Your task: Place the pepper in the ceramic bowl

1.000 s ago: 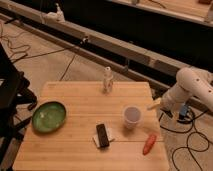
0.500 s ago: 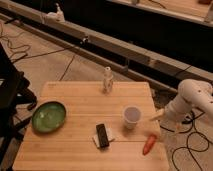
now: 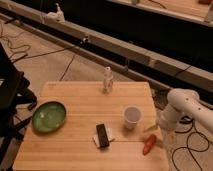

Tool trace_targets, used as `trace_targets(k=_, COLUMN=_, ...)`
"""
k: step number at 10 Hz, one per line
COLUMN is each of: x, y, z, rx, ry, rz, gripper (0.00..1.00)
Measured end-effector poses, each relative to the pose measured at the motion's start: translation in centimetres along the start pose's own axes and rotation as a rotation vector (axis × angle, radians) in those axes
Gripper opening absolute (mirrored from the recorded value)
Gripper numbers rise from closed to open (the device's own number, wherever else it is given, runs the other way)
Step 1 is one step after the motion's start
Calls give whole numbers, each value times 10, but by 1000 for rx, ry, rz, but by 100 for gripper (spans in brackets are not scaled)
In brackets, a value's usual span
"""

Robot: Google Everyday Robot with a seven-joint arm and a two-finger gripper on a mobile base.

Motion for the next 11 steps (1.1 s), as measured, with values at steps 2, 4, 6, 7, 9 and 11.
trace_targets(k=2, x=-3, y=-9, z=23, rx=-20, ry=-46, rz=-6, gripper=80)
trace_targets(k=4, x=1, y=-16, z=41, rx=-46, ry=-78, rz=-1, gripper=68)
trace_targets(k=6, x=6, y=-16, z=46, rx=-66, ry=-87, rz=18, gripper=50)
trace_targets(k=7, x=10, y=-16, z=47, rx=-71, ry=-83, rz=24, gripper=41)
trace_targets(k=9, x=19, y=-14, z=43, rx=-76, ry=-63, rz=47, gripper=18)
trace_targets(k=11, x=36, y=-5, z=25, rx=-75, ry=-5, rz=76, gripper=2)
